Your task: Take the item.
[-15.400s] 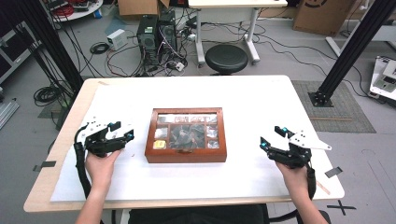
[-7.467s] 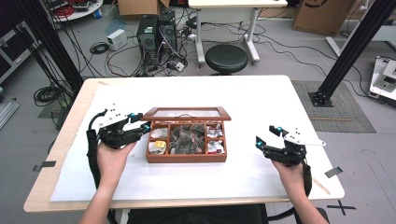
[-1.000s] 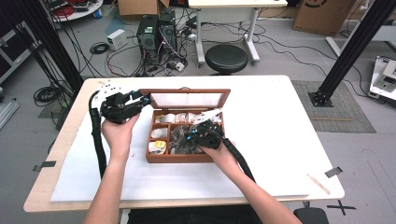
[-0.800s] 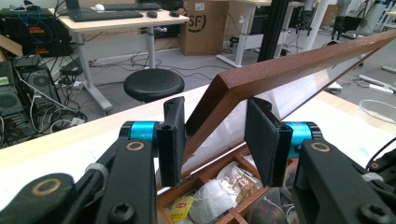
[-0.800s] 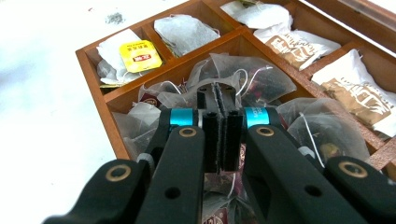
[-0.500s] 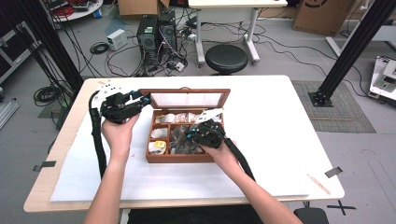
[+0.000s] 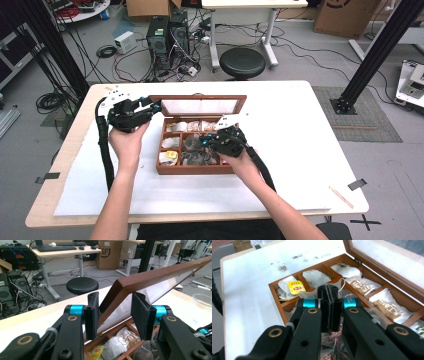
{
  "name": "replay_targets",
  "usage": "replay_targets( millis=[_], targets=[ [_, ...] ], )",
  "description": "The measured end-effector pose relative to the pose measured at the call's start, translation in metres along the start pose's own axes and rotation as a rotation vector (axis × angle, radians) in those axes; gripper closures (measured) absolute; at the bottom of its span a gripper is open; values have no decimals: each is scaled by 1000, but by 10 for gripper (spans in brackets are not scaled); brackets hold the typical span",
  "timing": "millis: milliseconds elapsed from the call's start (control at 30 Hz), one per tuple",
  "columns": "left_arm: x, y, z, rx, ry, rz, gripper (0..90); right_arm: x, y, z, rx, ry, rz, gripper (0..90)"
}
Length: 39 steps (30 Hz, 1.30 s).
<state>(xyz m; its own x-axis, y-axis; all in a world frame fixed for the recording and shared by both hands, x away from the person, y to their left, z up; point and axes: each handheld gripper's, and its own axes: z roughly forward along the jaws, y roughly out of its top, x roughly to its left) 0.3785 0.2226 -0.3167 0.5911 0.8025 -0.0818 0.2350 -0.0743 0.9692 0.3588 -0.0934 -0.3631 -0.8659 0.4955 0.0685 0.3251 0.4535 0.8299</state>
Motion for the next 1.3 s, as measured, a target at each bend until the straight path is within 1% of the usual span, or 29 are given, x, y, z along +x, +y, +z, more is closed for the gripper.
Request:
replay_targets(
  millis=[167, 467, 1133, 1300],
  targets=[
    [0, 0, 0, -3, 1, -2, 584, -3, 2, -12, -24, -6, -3, 900],
    [0, -1, 1, -1, 2, -4, 584, -15, -3, -33, -65, -29, 24, 900],
    [0, -1, 2, 1, 8, -3, 584, -40, -27, -84, -147, -74, 79, 900],
    [0, -2, 2, 3, 9, -4, 584, -46, -33, -98, -171, -92, 102, 900]
  ],
)
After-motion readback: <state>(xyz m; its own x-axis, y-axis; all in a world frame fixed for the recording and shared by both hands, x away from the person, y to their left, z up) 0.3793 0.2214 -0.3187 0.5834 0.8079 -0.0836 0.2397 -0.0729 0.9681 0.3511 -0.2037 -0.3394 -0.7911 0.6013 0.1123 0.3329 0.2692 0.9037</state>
